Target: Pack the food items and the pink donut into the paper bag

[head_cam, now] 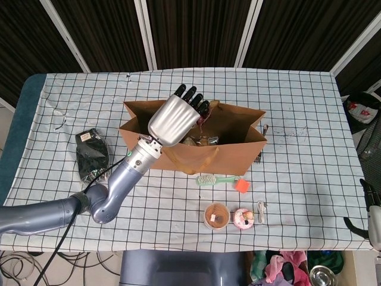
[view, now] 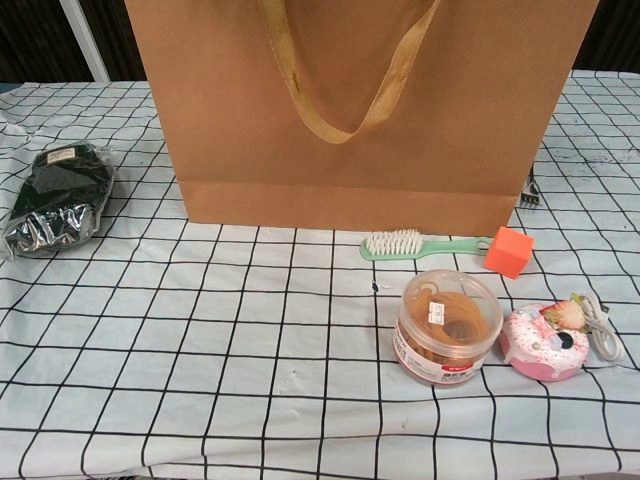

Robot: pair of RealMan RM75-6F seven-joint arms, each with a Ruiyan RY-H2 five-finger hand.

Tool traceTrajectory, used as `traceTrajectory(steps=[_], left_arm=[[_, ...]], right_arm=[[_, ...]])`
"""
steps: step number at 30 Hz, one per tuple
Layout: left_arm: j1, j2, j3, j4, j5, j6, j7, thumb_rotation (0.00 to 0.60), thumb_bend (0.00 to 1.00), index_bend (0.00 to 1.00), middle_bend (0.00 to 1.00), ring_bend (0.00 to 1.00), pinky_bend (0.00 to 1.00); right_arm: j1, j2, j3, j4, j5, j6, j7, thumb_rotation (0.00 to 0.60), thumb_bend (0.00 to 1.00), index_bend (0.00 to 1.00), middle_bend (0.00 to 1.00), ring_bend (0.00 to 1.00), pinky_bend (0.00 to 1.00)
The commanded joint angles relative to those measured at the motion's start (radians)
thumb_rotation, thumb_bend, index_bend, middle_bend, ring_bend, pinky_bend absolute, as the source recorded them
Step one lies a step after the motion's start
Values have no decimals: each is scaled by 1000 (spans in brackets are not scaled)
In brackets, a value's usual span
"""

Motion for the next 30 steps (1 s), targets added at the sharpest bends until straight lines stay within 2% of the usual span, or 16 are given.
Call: traceTrajectory(steps=[1, 4, 9, 12, 15, 18, 20, 23, 27, 30], left_arm=[[2, 18, 14, -39, -56, 17, 79, 600, 48, 211, 197, 64, 167], [5, 36, 14, -94, -117, 29, 122, 600, 16, 161, 119, 1, 85], [19, 71, -7, -204, -183, 77, 139, 600, 17, 141, 114, 0, 75], [50, 121, -17, -287, -150, 142, 138, 600, 40, 145, 115, 0, 76], [125, 197, -8, -407, -103, 249, 149, 600, 49, 149, 113, 0, 76], [234, 277, 22, -545, -52, 357, 118, 600, 66, 150, 116, 0, 76], [348, 367, 86, -615, 80, 434, 46, 600, 70, 154, 133, 0, 76], [480, 457, 183, -623, 247, 514, -59, 600, 70, 149, 154, 0, 78], [655, 562, 335, -640, 348, 587, -194, 600, 71, 141, 147, 0, 79], [751, 606, 426, -562, 427, 629, -338, 600, 70, 141, 146, 0, 79]], right_arm=[[-1, 1, 0, -3, 0, 1, -1, 600, 167, 49, 122, 231, 234], [-1, 1, 1, -6, -2, 5, -2, 600, 167, 49, 122, 231, 234], [-3, 2, 2, -7, -2, 10, -2, 600, 167, 49, 122, 231, 234], [-4, 2, 1, -5, -2, 9, -5, 600, 167, 49, 122, 231, 234], [-3, 1, 2, 0, 3, 7, -8, 600, 166, 49, 122, 231, 234], [-3, -2, 3, 6, 9, 4, -13, 600, 165, 49, 122, 231, 234], [-3, -4, 2, 9, 9, 6, -20, 600, 165, 49, 122, 231, 234], [-3, -7, 0, 9, 7, 7, -34, 600, 165, 49, 122, 230, 234], [2, -13, -4, 10, -3, 6, -61, 600, 164, 49, 121, 227, 234], [7, -9, -9, 3, -18, 2, -56, 600, 164, 49, 117, 224, 234]])
